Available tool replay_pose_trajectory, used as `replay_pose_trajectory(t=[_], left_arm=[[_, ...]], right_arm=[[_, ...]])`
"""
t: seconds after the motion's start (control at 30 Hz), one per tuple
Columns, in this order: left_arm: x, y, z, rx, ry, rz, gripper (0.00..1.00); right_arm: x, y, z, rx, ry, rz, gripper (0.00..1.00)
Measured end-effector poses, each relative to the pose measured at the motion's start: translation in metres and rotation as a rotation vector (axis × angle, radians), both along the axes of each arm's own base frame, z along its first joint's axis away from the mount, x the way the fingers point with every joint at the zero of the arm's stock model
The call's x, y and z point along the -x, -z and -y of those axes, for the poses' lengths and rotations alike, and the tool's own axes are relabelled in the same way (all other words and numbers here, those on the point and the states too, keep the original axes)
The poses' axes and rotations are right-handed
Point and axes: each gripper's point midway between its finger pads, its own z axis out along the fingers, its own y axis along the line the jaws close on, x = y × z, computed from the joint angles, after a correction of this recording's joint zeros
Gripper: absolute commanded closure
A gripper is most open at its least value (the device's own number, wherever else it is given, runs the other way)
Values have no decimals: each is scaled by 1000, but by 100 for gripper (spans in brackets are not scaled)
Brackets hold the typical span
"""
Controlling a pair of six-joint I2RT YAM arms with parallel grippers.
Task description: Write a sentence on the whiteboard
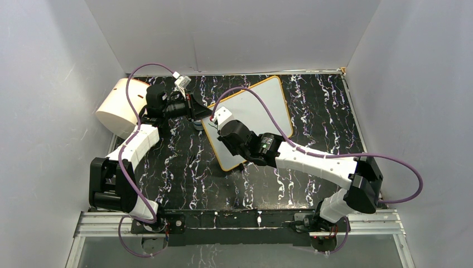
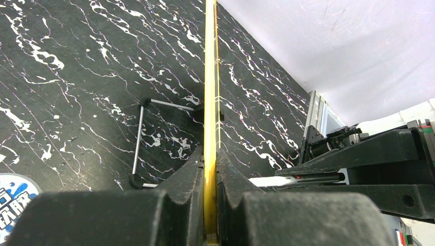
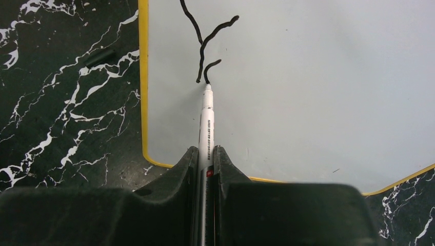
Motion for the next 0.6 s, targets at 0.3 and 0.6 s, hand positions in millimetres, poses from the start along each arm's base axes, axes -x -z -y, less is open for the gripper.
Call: replay_pose_trajectory(t=[0.3, 0.6], left_arm=[[0, 0, 0, -1, -1, 0, 100], [-1, 1, 0, -2, -4, -1, 100]], right_arm=[[-1, 7, 8, 34, 25, 2, 100], [-3, 7, 10, 31, 41, 14, 100]])
